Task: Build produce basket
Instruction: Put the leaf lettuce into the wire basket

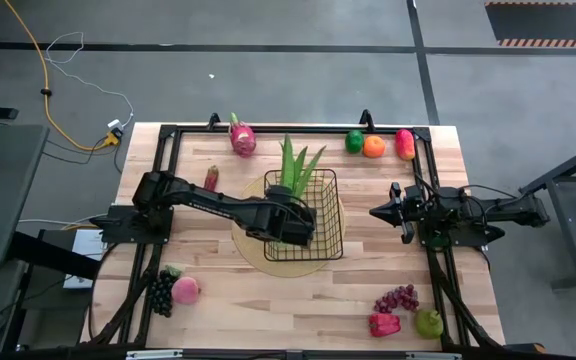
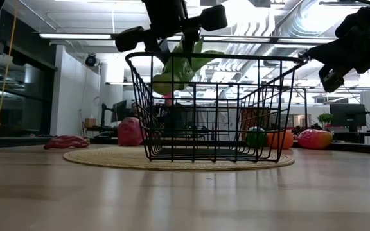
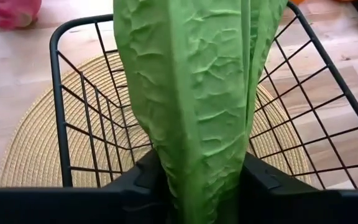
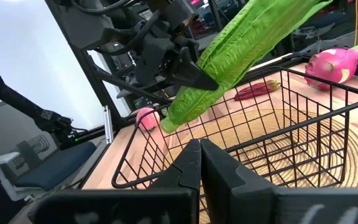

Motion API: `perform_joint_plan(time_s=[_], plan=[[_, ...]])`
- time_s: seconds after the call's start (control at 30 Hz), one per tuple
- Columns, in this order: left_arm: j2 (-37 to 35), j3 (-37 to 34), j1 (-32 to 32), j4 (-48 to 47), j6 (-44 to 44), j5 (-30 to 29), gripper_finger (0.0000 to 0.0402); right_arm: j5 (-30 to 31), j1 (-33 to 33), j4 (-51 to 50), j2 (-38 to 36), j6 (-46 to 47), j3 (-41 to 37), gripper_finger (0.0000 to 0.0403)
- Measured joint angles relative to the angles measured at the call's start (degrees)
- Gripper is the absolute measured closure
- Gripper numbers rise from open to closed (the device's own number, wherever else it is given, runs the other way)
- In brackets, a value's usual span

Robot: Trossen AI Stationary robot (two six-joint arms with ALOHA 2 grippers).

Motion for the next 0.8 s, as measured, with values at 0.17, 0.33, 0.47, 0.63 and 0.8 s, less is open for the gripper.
perform_joint_plan(time_s=[0.17,0.33,0.47,0.63,0.8], plan=[[0.0,0.0,0.0,0.0,-2.5,0.0,0.0233,0.0,0.0,0.0,0.0,0.0,0.0,0.0402],[0.0,0.0,-0.1,0.0,-3.9,1.3,0.0199,0.0,0.0,0.0,0.0,0.0,0.0,0.0402],[0.0,0.0,-0.8,0.0,-5.1,2.0,0.0182,0.0,0.0,0.0,0.0,0.0,0.0,0.0402],[0.0,0.0,-0.9,0.0,-4.6,1.3,0.0169,0.0,0.0,0.0,0.0,0.0,0.0,0.0402],[0.0,0.0,-0.8,0.5,-2.5,1.3,0.0162,0.0,0.0,0.0,0.0,0.0,0.0,0.0402]])
